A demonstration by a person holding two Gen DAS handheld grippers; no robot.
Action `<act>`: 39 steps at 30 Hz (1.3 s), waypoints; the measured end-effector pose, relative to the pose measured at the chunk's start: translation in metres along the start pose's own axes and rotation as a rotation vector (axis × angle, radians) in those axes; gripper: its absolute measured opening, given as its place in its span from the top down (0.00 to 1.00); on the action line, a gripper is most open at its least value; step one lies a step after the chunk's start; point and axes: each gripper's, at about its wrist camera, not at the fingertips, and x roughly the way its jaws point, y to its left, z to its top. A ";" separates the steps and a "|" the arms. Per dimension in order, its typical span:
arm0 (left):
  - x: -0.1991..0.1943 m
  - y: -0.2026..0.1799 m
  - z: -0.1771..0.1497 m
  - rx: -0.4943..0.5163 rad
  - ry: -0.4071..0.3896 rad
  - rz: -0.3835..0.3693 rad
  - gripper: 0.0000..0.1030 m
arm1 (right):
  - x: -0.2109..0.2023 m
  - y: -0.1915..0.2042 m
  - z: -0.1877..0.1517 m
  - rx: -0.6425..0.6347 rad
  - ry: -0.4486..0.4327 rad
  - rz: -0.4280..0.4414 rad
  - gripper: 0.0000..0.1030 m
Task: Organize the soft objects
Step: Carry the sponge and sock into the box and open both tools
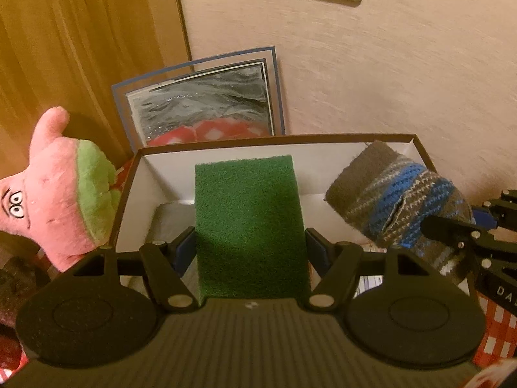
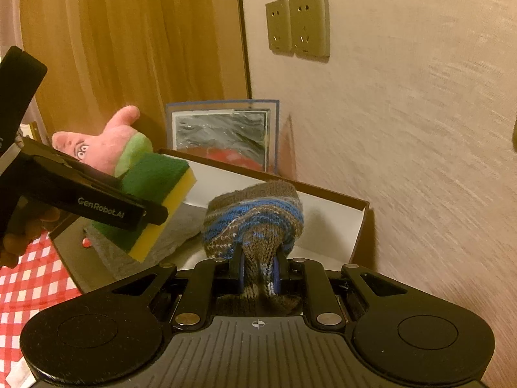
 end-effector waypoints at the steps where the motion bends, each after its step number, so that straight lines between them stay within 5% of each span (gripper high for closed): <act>1: 0.002 -0.001 0.001 -0.002 -0.004 0.002 0.33 | 0.002 -0.001 0.000 0.001 0.001 -0.001 0.85; 14: 0.014 0.018 0.005 -0.094 0.011 -0.036 0.29 | 0.011 -0.005 0.002 0.008 0.009 -0.003 0.85; 34: -0.011 0.037 -0.012 -0.079 -0.011 0.015 0.29 | 0.024 0.010 0.015 0.006 -0.027 0.007 0.84; 35: -0.013 0.037 -0.013 -0.081 -0.013 0.016 0.29 | 0.024 0.011 0.016 0.006 -0.037 0.001 0.79; 38: -0.020 0.039 -0.017 -0.088 -0.016 0.009 0.29 | 0.026 0.010 0.017 0.032 -0.058 -0.053 0.25; 39: -0.023 0.040 -0.019 -0.088 -0.017 0.004 0.29 | 0.023 0.010 0.016 0.044 -0.081 -0.062 0.20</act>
